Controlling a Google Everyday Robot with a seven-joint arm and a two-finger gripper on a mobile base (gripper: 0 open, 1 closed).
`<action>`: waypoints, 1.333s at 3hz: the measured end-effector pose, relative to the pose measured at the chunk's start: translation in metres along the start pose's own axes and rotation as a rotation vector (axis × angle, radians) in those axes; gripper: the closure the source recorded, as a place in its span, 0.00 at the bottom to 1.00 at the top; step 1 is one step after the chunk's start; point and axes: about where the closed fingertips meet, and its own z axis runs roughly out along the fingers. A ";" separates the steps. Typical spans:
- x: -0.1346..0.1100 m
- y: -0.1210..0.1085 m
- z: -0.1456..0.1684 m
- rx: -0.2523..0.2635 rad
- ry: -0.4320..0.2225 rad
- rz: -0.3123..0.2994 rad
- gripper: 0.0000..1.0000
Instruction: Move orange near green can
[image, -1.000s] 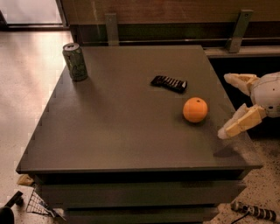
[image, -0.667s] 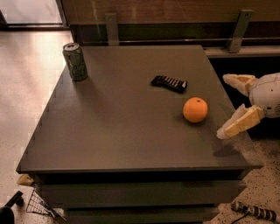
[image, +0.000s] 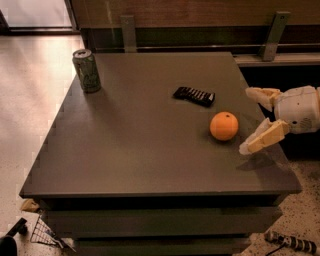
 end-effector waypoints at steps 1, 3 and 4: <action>0.003 -0.009 0.017 -0.029 -0.073 0.016 0.00; 0.013 -0.009 0.036 -0.061 -0.209 0.020 0.00; 0.020 0.004 0.043 -0.080 -0.271 0.005 0.25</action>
Offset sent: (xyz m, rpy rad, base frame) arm 0.0293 0.0206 -0.0308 0.2337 -0.0197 0.0671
